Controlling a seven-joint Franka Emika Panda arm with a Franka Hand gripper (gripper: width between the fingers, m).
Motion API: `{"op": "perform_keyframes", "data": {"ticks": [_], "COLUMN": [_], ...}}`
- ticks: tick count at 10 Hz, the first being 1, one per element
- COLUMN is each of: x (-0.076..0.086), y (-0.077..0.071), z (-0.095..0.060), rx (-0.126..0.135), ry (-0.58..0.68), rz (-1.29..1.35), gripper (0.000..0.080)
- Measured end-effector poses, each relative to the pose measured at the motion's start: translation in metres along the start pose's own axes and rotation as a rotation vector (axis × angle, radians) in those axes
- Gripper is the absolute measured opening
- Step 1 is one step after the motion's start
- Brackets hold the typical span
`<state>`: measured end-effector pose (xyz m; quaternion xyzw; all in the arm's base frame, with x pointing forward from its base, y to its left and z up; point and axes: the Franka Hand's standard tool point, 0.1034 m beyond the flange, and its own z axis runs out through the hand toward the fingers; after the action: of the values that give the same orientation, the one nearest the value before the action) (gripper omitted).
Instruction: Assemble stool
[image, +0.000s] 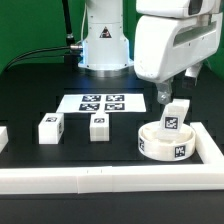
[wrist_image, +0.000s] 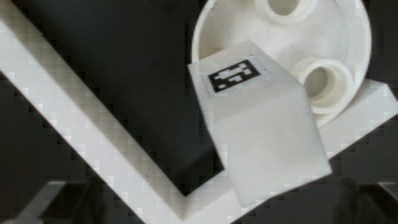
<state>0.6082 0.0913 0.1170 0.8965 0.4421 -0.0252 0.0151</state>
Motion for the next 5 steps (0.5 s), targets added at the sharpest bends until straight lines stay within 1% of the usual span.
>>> {"op": "perform_keyframes", "data": {"ticks": [2,4,5], "x": [-0.0003,-0.0032,-0.0035], "y": [-0.0010,0.0016,0.0019], "z": [0.0016,0.0037,0.0037], "rx": [-0.002,-0.005,-0.005], "ry": [-0.008,-0.016,-0.017], "rz": [-0.058,-0.289,-0.317], "gripper": [0.0648,0.0648,0.0648]}}
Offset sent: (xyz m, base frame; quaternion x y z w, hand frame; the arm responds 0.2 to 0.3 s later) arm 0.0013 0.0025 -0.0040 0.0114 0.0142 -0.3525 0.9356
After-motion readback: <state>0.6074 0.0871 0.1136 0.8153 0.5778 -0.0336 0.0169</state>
